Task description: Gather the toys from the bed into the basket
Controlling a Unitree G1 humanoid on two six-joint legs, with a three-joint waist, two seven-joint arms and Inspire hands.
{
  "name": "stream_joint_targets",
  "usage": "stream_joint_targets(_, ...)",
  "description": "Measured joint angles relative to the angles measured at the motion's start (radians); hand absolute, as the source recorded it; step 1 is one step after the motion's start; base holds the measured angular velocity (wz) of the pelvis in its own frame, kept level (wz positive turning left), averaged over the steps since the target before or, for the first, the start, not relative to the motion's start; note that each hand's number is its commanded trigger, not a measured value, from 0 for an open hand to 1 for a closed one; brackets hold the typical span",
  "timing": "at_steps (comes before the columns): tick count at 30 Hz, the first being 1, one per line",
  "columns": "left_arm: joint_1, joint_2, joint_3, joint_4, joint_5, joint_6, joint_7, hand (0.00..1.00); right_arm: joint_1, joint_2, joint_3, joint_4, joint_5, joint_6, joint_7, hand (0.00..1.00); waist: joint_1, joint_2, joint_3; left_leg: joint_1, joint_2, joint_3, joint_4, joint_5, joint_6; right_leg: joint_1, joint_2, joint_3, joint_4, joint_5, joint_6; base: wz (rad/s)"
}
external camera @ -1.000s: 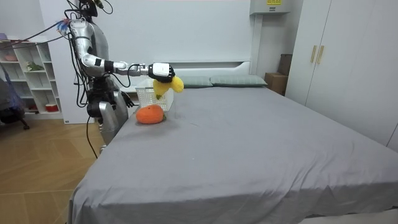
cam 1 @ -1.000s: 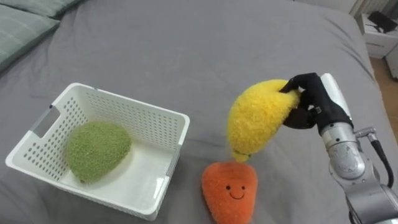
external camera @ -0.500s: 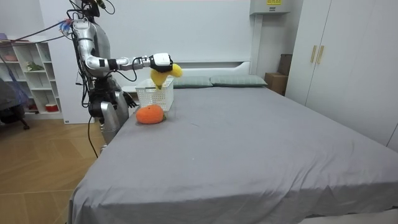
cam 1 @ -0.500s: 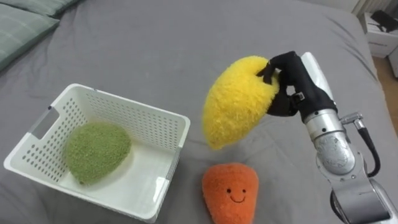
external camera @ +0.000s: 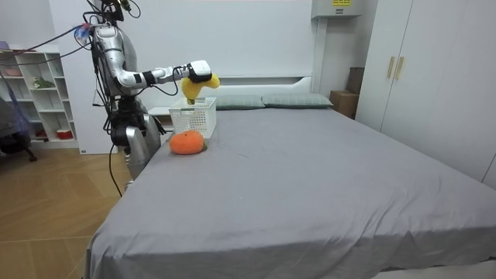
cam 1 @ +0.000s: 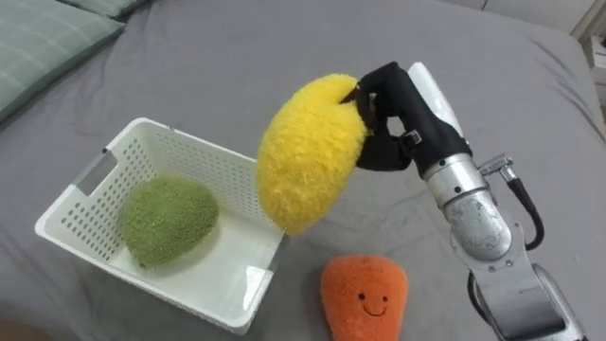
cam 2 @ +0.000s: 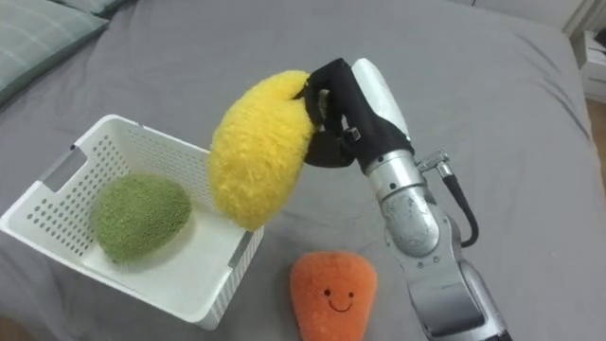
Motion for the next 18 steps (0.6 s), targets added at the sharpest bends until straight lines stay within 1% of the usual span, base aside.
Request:
stream_joint_targets(2, -0.003, -0.001, -0.005, -0.008, 0.002, 0.004, -0.001, 0.00, -0.013, 0.006, 0.047, 0.006, 0.016, 0.000, 0.016, 1.00, 0.005, -0.004, 0.0025, 0.001, -0.002, -0.013, 0.000, 0.000, 0.000, 0.011, -0.002, -0.016, -0.002, 0.000, 0.000, 0.19)
stream_joint_targets(4, -0.008, -0.001, -0.005, -0.009, 0.002, 0.006, -0.001, 0.00, -0.015, 0.016, 0.062, 0.012, 0.035, 0.012, 0.031, 1.00, 0.015, -0.011, 0.0025, -0.001, -0.003, -0.021, 0.000, 0.000, 0.000, 0.012, -0.003, -0.025, -0.002, 0.000, 0.000, 0.16)
stream_joint_targets(5, -0.011, -0.001, -0.005, -0.009, 0.002, 0.008, -0.001, 0.00, -0.026, 0.023, 0.080, 0.028, 0.036, 0.021, 0.032, 1.00, 0.016, -0.013, 0.0037, -0.003, -0.004, -0.026, 0.001, 0.000, 0.000, 0.012, -0.004, -0.032, -0.002, 0.000, 0.000, 0.09)
stream_joint_targets(8, -0.008, -0.003, -0.005, -0.008, 0.002, 0.023, 0.000, 0.00, -0.055, 0.024, 0.120, 0.090, 0.040, 0.025, 0.034, 1.00, 0.029, -0.016, 0.0047, -0.006, -0.007, -0.031, 0.003, -0.001, 0.002, 0.013, -0.005, -0.040, -0.002, 0.000, 0.001, 0.05)
stream_joint_targets(12, -0.008, -0.004, -0.006, -0.008, 0.002, 0.027, 0.002, 0.00, -0.056, 0.031, 0.135, 0.153, 0.020, 0.043, 0.055, 1.00, 0.047, -0.016, 0.0049, -0.013, -0.014, -0.048, 0.007, -0.001, 0.004, 0.012, -0.007, -0.046, -0.002, -0.001, 0.003, 0.07)
stream_joint_targets(14, -0.006, -0.004, -0.004, -0.008, 0.022, 0.044, 0.000, 0.00, -0.060, 0.054, 0.133, 0.190, -0.012, 0.058, 0.060, 1.00, 0.057, -0.015, 0.0054, -0.018, -0.016, -0.053, 0.014, -0.002, 0.005, 0.011, -0.007, -0.056, -0.002, -0.001, 0.003, 0.10)
stream_joint_targets(17, -0.008, -0.005, -0.004, -0.008, 0.042, 0.056, -0.007, 0.00, -0.067, 0.062, 0.132, 0.222, -0.011, 0.066, 0.060, 1.00, 0.070, -0.014, 0.0056, -0.021, -0.017, -0.065, 0.019, -0.002, 0.005, 0.011, -0.008, -0.070, -0.003, -0.002, 0.003, 0.12)
stream_joint_targets(18, -0.008, -0.006, -0.003, -0.008, 0.044, 0.060, -0.007, 0.00, -0.070, 0.064, 0.132, 0.227, -0.011, 0.066, 0.060, 0.94, 0.071, -0.014, 0.0057, -0.022, -0.017, -0.065, 0.019, -0.002, 0.005, 0.011, -0.009, -0.071, -0.003, -0.002, 0.003, 0.09)
